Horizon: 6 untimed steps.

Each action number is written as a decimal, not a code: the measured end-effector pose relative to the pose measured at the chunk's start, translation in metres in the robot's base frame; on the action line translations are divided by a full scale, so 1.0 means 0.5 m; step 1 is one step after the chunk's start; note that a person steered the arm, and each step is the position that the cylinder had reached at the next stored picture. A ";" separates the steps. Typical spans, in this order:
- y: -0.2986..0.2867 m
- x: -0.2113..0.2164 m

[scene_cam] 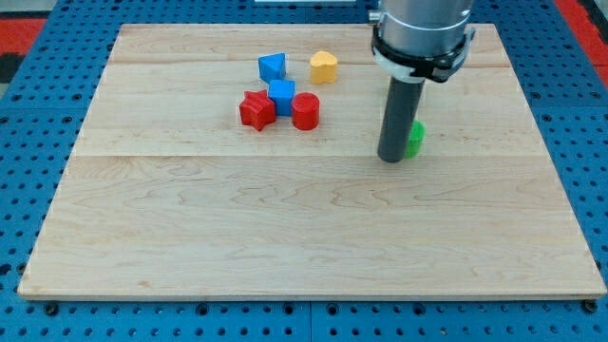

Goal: Slide the green star to the top right of the green circle

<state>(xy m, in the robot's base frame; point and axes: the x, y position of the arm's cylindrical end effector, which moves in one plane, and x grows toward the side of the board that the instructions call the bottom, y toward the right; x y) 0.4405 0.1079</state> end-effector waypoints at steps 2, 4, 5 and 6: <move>0.017 -0.041; -0.088 -0.085; -0.113 -0.163; -0.038 -0.188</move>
<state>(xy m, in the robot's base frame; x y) 0.3465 0.0888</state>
